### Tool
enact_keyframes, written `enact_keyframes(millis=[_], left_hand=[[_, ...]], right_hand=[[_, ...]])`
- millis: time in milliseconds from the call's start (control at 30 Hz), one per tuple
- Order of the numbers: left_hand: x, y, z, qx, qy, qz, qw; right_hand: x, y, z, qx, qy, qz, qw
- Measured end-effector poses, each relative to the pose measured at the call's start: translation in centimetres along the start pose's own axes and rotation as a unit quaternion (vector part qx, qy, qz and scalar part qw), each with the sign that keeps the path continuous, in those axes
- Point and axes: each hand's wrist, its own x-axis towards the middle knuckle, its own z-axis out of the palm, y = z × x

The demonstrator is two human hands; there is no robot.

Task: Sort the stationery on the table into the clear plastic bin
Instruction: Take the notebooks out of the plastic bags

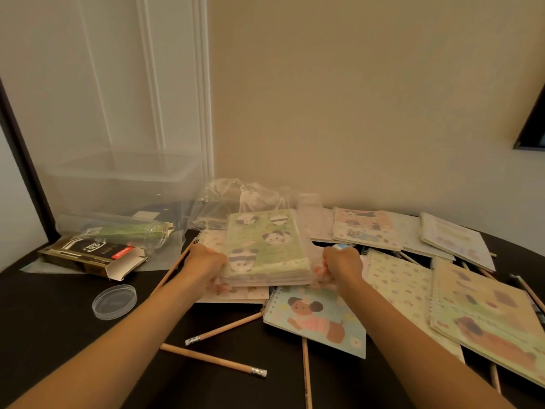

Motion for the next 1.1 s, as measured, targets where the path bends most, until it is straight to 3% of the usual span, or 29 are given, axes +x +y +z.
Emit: enact_keyframes(millis=[200,400,767,933,1100], left_hand=[[0.7,1.4,-0.6,-0.028,-0.085,-0.060,0.994],[2.0,1.9,0.6,-0.114,-0.176,-0.071,0.975],[0.0,2.7,1.8,-0.299,-0.152,0.004,0.942],[-2.3,4.1,2.2,-0.316,-0.142,0.070,0.935],[-3.1,6.3,2.0,-0.315,-0.127,0.110,0.934]], right_hand=[[0.5,-0.6,-0.8,0.114,-0.077,0.125,0.983],[0.6,-0.7,-1.4,0.185,-0.118,0.183,0.958],[-0.4,-2.1,-2.9,0.347,-0.093,0.147,0.922],[-2.3,-3.5,-3.5,0.307,-0.010,0.059,0.950],[-2.9,-5.6,-3.6,0.381,-0.067,0.058,0.920]])
